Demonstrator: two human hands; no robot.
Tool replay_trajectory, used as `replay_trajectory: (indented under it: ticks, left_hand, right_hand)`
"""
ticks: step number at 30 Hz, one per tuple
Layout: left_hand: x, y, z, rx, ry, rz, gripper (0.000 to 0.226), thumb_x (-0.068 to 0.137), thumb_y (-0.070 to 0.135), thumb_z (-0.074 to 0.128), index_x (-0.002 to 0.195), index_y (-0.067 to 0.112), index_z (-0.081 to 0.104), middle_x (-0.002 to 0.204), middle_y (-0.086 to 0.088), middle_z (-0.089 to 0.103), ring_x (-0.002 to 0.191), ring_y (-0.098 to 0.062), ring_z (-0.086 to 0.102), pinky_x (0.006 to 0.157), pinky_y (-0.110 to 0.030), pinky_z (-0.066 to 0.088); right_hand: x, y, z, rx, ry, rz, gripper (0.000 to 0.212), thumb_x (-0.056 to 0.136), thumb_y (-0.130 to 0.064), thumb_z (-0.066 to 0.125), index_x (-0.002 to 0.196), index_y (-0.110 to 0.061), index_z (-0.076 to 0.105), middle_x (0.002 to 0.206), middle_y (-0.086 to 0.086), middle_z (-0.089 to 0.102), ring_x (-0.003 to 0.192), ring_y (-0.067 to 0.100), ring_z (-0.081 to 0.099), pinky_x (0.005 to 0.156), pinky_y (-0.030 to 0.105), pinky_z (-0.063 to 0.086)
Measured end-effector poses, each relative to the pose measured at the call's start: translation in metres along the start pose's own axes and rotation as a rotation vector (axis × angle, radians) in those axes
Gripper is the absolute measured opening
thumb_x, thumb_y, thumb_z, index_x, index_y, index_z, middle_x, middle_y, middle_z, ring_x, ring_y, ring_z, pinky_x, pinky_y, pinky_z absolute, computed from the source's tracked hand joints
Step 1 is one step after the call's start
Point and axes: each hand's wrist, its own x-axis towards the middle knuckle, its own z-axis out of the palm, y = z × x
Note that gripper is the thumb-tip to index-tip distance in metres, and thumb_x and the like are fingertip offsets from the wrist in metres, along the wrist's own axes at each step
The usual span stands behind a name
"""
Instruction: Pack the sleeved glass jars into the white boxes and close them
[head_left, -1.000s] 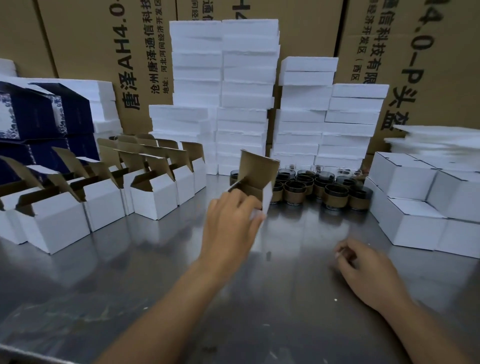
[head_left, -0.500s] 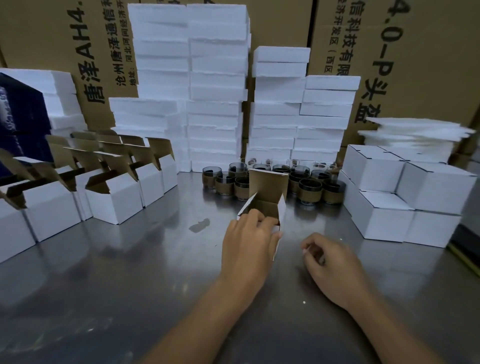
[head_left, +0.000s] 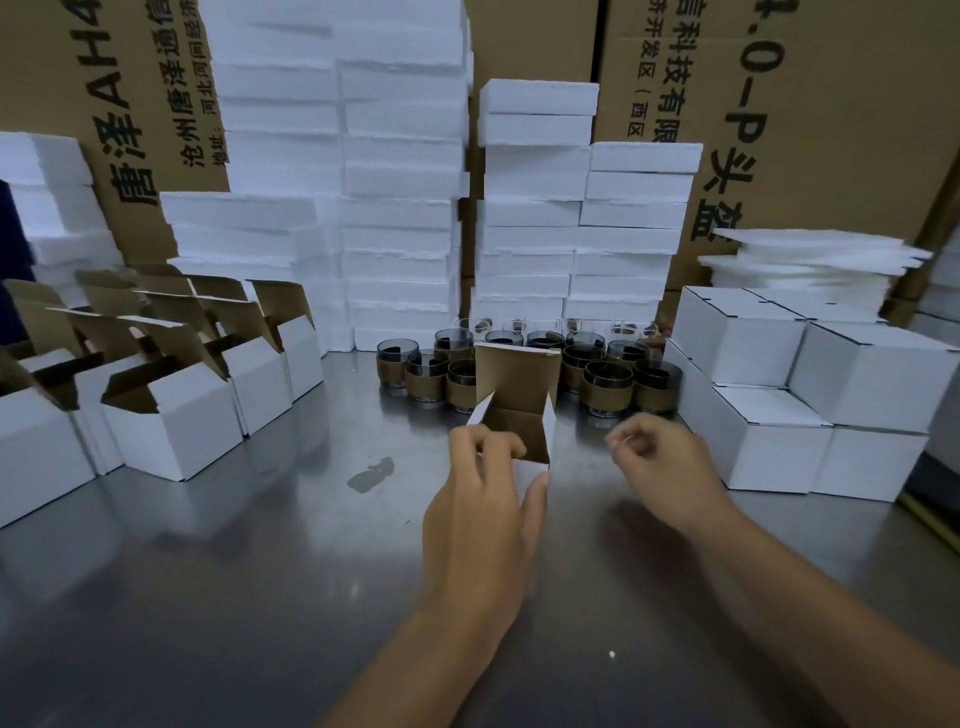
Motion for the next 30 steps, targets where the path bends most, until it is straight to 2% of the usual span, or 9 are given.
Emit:
replay_trajectory:
  ticks: [3,7,10,14,17,19,22,27,30]
  left_hand:
    - [-0.002,-0.004,0.003,-0.034,-0.007,0.055,0.023,0.074,0.014,0.077,0.076,0.013,0.055,0.073,-0.002,0.053,0.05,-0.016,0.053,0.039,-0.025,0.047]
    - [-0.004,-0.01,0.009,-0.054,-0.056,0.159,0.027,0.075,0.016,0.076,0.067,0.017,0.05,0.058,0.006,0.048,0.048,-0.009,0.046,0.04,-0.024,0.043]
    - [-0.006,-0.012,0.013,-0.067,-0.109,0.217,0.023,0.075,0.022,0.068,0.065,0.019,0.047,0.056,0.009,0.047,0.047,-0.004,0.043,0.04,-0.019,0.041]
    - [-0.007,-0.013,0.017,-0.101,-0.211,0.225,0.023,0.075,0.03,0.065,0.067,0.024,0.045,0.056,0.013,0.049,0.048,0.001,0.036,0.044,-0.01,0.033]
    - [-0.009,-0.015,0.02,-0.129,-0.271,0.191,0.014,0.083,0.037,0.056,0.077,0.025,0.05,0.067,0.012,0.055,0.056,0.001,0.04,0.053,-0.015,0.043]
    - [-0.011,-0.016,0.021,-0.179,-0.314,0.17,0.015,0.087,0.041,0.048,0.088,0.026,0.051,0.08,0.011,0.058,0.066,-0.001,0.044,0.063,-0.021,0.047]
    - [-0.011,-0.016,0.019,-0.191,-0.348,0.186,0.014,0.092,0.041,0.045,0.1,0.03,0.049,0.088,0.016,0.051,0.076,-0.002,0.045,0.071,-0.021,0.046]
    - [-0.009,-0.014,0.015,-0.214,-0.376,0.149,0.009,0.093,0.037,0.046,0.1,0.033,0.048,0.084,0.021,0.043,0.073,-0.002,0.042,0.071,-0.017,0.042]
    - [-0.006,-0.014,0.016,-0.227,-0.356,0.076,0.01,0.094,0.034,0.047,0.103,0.033,0.05,0.085,0.021,0.043,0.073,-0.005,0.043,0.071,-0.011,0.037]
  right_hand:
    - [0.039,0.005,0.004,0.0,0.027,0.087,0.011,0.083,-0.019,0.06,0.084,-0.03,0.06,0.069,-0.012,0.058,0.074,0.017,0.059,0.071,0.03,0.047]
    - [0.071,0.004,0.014,-0.028,-0.013,0.199,0.053,0.083,-0.016,0.058,0.133,-0.025,0.042,0.103,0.01,0.06,0.085,0.026,0.058,0.079,0.037,0.051]
    - [0.084,0.004,0.021,-0.007,-0.053,0.302,0.068,0.083,-0.016,0.059,0.144,-0.027,0.03,0.132,0.018,0.046,0.104,0.033,0.055,0.092,0.043,0.048]
    - [0.088,0.005,0.028,0.014,-0.095,0.363,0.055,0.085,-0.014,0.059,0.136,-0.024,0.042,0.137,0.018,0.036,0.097,0.031,0.054,0.09,0.04,0.049]
    - [0.083,0.003,0.029,0.007,0.007,0.324,0.035,0.084,-0.015,0.065,0.116,-0.018,0.053,0.129,0.017,0.04,0.088,0.026,0.051,0.079,0.034,0.049]
    - [0.076,0.004,0.029,0.015,0.042,0.29,0.022,0.082,-0.017,0.069,0.097,-0.015,0.054,0.117,0.015,0.051,0.081,0.022,0.053,0.067,0.025,0.045]
    - [0.061,0.006,0.027,0.109,0.039,0.284,0.029,0.08,-0.021,0.073,0.076,-0.012,0.046,0.087,0.008,0.056,0.065,0.016,0.05,0.046,0.017,0.04]
    - [0.032,-0.008,0.018,0.201,0.08,0.233,0.028,0.077,-0.026,0.076,0.076,-0.018,0.05,0.076,-0.004,0.053,0.071,0.011,0.049,0.056,0.021,0.036]
    - [0.006,-0.026,0.013,0.485,0.2,0.272,0.043,0.072,-0.028,0.08,0.103,-0.023,0.049,0.09,-0.01,0.055,0.082,0.003,0.053,0.067,0.015,0.039]
